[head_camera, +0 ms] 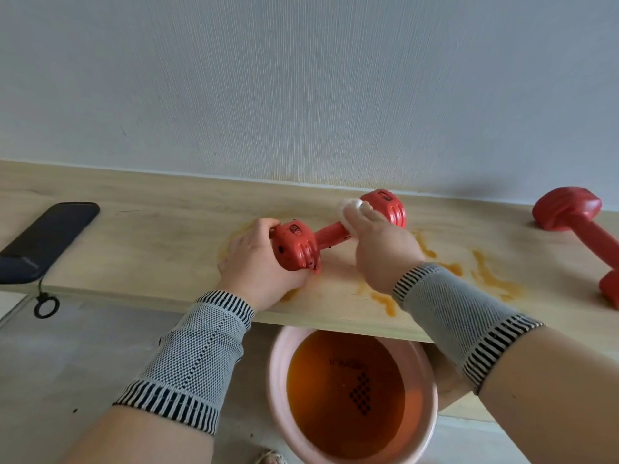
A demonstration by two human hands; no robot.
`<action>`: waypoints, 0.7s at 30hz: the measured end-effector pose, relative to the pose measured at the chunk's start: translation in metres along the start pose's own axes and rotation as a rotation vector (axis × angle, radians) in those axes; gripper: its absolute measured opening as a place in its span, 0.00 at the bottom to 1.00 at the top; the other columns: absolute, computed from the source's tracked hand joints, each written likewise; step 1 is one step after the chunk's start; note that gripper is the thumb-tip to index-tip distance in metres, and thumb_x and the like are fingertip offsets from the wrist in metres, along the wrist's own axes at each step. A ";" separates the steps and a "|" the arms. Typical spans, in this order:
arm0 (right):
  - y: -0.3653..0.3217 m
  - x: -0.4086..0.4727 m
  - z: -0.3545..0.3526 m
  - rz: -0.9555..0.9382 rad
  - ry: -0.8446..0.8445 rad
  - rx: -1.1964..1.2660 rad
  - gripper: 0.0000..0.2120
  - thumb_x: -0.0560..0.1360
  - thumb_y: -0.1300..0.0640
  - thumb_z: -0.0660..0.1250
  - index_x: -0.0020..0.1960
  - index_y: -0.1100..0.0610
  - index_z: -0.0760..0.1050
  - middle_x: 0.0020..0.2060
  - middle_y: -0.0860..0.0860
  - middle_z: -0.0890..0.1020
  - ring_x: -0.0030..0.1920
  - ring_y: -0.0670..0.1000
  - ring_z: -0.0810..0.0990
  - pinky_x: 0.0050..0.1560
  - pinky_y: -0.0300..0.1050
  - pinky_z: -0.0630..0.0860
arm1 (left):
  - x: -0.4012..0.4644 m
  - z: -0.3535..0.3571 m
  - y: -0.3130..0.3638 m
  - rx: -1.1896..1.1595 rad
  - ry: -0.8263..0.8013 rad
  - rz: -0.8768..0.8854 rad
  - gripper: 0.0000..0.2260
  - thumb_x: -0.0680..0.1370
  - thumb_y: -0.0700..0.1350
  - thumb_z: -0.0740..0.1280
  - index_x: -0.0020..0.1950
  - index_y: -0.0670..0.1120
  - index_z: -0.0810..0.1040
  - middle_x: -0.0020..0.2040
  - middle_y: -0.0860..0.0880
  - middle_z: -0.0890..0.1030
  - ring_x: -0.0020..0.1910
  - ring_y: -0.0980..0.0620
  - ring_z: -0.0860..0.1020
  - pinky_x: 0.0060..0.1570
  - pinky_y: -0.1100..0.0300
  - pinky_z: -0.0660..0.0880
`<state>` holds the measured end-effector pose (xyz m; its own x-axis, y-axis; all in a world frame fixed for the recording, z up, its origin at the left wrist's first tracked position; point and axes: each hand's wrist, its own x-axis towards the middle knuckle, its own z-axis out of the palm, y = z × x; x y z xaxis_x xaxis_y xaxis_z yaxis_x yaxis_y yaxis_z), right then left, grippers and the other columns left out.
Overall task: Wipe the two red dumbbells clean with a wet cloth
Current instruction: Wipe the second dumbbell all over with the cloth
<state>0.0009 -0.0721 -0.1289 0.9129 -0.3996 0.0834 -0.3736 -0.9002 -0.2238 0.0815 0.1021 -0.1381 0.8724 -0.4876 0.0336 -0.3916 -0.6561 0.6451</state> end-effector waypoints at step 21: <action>-0.028 -0.017 0.007 -0.134 -0.099 0.168 0.35 0.73 0.70 0.55 0.75 0.46 0.55 0.66 0.49 0.68 0.48 0.57 0.80 0.42 0.46 0.76 | 0.006 0.001 -0.010 -0.058 -0.033 0.028 0.47 0.55 0.66 0.75 0.71 0.57 0.65 0.68 0.54 0.73 0.69 0.49 0.69 0.68 0.47 0.67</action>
<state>-0.0031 -0.0390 -0.1307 0.9673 -0.2518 0.0291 -0.2228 -0.8995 -0.3759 0.0901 0.1056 -0.1452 0.8509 -0.5246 0.0277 -0.3972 -0.6080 0.6874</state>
